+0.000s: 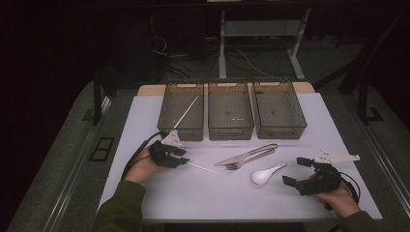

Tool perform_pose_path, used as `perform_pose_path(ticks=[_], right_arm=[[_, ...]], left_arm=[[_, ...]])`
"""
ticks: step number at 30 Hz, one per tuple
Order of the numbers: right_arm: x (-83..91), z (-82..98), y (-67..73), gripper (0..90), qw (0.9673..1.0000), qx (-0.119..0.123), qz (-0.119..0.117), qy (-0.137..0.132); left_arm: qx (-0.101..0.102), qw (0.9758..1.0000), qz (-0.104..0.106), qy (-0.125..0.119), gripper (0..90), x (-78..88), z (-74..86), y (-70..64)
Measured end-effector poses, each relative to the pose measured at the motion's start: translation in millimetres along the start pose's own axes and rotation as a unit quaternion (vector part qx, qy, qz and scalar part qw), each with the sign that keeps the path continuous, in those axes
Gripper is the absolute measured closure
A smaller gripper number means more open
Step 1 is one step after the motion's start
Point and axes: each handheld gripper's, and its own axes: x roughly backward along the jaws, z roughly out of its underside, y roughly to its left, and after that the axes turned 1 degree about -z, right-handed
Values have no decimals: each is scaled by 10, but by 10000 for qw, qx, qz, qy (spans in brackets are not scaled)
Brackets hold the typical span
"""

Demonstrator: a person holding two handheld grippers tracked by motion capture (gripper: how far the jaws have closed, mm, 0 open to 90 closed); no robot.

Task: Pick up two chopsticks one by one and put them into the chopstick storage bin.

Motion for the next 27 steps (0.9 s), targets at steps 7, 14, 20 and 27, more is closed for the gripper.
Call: perform_pose_path(ticks=[7,14,20,27], right_arm=[[1,-1,-9,12,10000,-7,7,8],[1,1,-9,12,10000,-17,6,18],[4,2,-9,12,10000,5,-1,8],[4,2,-1,12,10000,5,-1,5]], left_arm=[[114,9996,170,211,590,41,211,198],[50,9993,231,280,667,59,215,154],[-75,9979,453,449,722,80,184,9],[-144,9974,542,448,750,121,219,-195]])
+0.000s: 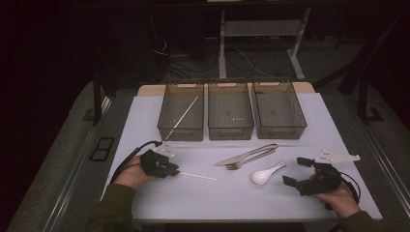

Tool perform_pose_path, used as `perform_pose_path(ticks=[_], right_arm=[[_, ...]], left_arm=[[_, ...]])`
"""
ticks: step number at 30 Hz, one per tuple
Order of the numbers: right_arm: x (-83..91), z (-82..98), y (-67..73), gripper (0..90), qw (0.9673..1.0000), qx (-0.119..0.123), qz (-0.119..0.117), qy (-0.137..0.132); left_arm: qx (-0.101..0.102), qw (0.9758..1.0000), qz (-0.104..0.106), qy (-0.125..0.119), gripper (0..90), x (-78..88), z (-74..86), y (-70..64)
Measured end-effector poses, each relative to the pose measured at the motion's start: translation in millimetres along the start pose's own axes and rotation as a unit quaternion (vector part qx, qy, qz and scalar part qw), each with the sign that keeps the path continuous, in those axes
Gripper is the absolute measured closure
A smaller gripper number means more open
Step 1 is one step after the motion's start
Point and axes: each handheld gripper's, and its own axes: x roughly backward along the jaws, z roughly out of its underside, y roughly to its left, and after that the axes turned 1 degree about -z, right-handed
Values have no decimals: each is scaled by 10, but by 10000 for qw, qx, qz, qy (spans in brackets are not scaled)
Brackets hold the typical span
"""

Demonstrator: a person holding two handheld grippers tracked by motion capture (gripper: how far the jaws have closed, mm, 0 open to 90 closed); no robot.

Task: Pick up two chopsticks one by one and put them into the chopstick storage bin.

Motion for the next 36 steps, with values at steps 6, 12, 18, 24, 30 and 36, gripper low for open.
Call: perform_pose_path(ticks=[6,12,18,24,30,36], right_arm=[[5,-2,0,12,10000,16,-14,6],[6,-2,4,12,10000,17,-17,8],[4,-3,7,12,10000,29,-18,10],[3,-3,4,12,10000,16,-16,5],[8,-3,1,12,10000,24,-20,0],[1,-2,10,12,10000,67,-29,12]], left_arm=[[20,10000,24,14,775,15,24,-166],[-59,10000,76,-17,799,20,20,-327],[-159,9998,50,-89,819,-16,-16,-437],[-214,9994,200,-161,828,-74,-57,-515],[-183,9993,238,-232,824,-95,-62,-528],[-310,9990,135,-307,815,-99,-35,-561]])
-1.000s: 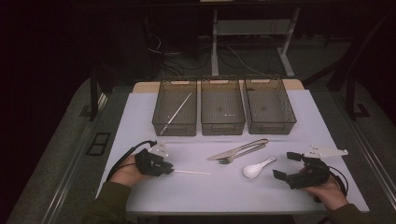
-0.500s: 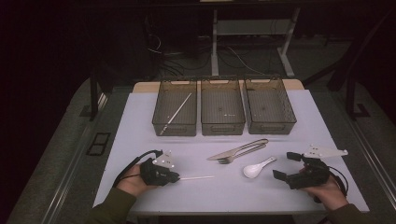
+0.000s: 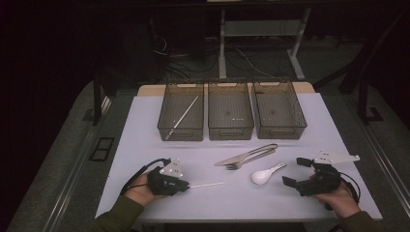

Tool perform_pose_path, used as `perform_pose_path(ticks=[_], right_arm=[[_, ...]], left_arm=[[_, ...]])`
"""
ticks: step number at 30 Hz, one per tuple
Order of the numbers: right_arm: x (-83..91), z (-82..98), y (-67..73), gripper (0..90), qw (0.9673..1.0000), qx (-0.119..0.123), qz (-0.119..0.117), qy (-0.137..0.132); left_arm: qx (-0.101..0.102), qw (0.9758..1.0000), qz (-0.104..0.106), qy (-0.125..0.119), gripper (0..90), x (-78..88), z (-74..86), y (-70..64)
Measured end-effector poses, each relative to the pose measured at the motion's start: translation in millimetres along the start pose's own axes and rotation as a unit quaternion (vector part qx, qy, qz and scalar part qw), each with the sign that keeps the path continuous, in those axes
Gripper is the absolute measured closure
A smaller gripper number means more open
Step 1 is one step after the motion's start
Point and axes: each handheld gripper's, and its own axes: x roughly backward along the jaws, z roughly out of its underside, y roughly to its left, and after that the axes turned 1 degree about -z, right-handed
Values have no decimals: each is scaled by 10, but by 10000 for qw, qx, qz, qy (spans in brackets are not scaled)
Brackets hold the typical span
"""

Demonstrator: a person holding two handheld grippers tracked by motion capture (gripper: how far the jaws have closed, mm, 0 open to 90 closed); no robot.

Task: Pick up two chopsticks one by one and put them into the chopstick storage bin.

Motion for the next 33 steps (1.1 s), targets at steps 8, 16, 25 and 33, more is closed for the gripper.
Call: perform_pose_path(ticks=[8,16,25,33], right_arm=[[1,-1,6,12,10000,-5,-11,7],[4,-2,3,12,10000,0,0,5],[-2,-2,3,12,10000,-10,11,8],[-5,-2,0,12,10000,-21,35,8]], left_arm=[[-126,9998,115,-75,839,-6,1,-16],[85,9994,143,-306,843,52,-18,4],[497,9966,-310,-575,842,173,-90,104],[893,9889,-752,-919,842,304,-231,220]])
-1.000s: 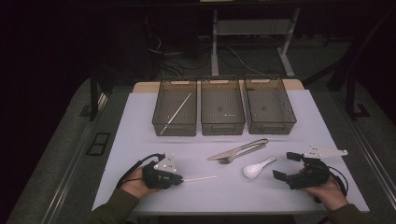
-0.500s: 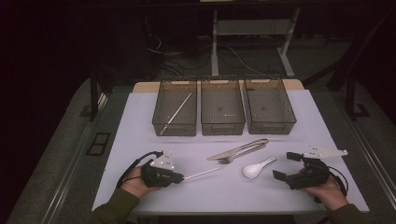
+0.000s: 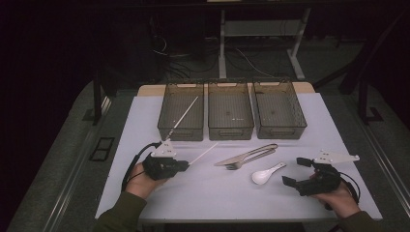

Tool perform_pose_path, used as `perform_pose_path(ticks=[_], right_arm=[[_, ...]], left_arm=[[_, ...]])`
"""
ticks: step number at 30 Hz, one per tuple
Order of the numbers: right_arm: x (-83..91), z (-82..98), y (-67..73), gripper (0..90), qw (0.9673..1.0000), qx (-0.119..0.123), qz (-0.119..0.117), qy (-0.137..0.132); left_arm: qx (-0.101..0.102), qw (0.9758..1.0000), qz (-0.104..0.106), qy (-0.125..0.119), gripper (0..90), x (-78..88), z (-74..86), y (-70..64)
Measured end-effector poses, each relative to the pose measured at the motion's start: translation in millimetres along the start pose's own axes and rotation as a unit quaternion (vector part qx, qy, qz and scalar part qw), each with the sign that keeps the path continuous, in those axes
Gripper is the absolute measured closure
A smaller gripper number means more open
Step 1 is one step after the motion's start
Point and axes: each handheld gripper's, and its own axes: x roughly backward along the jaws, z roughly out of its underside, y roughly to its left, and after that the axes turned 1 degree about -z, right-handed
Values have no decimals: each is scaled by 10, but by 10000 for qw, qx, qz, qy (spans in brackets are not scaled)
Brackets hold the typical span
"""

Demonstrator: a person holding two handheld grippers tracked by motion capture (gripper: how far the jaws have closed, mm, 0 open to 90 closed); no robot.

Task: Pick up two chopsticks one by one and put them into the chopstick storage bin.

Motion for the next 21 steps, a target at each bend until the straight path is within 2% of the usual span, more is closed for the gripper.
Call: perform_pose_path(ticks=[9,15,19,21], right_arm=[[3,-1,-4,12,10000,-21,-10,-5],[7,1,-15,12,10000,-39,-18,-29],[13,3,-13,12,9999,-117,-55,2],[8,2,-29,12,10000,-64,-47,-41]], left_arm=[[171,9987,-349,-316,843,85,-277,223],[150,9971,-595,-442,845,136,-612,481],[301,9955,-708,-562,845,198,-827,701],[376,9946,-778,-579,845,242,-937,809]])
